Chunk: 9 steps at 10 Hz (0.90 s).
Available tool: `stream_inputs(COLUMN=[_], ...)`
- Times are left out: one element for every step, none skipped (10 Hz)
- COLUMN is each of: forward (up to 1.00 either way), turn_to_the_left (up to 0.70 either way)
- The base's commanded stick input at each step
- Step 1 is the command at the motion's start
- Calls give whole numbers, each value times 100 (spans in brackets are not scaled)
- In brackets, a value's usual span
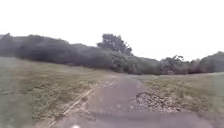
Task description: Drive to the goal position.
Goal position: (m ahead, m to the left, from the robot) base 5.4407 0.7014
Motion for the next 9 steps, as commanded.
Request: stream_inputs(forward=[60, 60, 60, 60, 60, 60, 60, 60, 60], turn_to_the_left=[0, 0, 0, 0, 0, 0, 0, 0, 0])
